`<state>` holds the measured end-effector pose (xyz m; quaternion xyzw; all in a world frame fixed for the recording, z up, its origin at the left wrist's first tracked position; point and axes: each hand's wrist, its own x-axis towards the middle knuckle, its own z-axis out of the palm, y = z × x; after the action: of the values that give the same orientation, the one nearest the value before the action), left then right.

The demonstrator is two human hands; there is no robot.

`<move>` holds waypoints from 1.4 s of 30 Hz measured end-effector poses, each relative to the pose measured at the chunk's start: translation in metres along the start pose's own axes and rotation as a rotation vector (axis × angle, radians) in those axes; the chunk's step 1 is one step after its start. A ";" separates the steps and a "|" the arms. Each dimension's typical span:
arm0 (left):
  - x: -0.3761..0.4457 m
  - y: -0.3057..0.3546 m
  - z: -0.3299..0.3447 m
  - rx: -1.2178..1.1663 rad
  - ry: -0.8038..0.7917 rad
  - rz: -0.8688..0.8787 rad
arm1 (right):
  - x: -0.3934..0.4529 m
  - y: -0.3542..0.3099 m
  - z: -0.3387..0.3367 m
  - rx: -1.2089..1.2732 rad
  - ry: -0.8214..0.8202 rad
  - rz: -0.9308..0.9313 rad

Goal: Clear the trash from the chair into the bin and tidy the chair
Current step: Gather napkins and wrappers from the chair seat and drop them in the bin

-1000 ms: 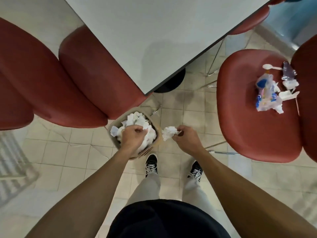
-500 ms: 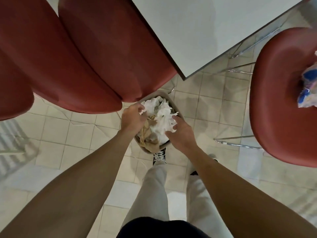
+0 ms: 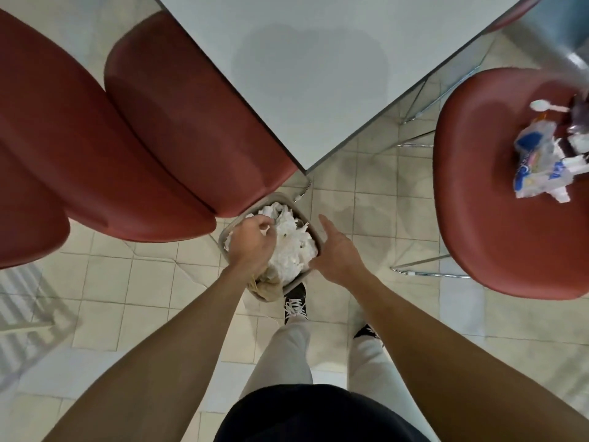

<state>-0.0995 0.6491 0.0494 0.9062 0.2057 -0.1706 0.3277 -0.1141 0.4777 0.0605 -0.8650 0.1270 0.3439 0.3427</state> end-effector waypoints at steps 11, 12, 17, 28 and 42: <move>-0.061 0.123 0.047 -0.005 -0.114 0.200 | -0.043 0.073 -0.126 0.102 0.182 0.000; -0.067 0.138 0.053 -0.011 -0.124 0.226 | -0.046 0.084 -0.142 0.104 0.203 -0.001; -0.092 0.196 0.086 -0.002 -0.121 0.305 | -0.065 0.131 -0.205 0.053 0.296 -0.005; -0.120 0.288 0.159 0.080 -0.248 0.388 | -0.078 0.232 -0.280 0.191 0.334 0.120; -0.038 0.451 0.249 0.214 -0.409 0.599 | -0.024 0.308 -0.404 0.341 0.476 0.295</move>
<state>0.0429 0.1576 0.1217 0.9026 -0.1571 -0.2650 0.3007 -0.0669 -0.0239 0.1350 -0.8236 0.3830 0.1516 0.3898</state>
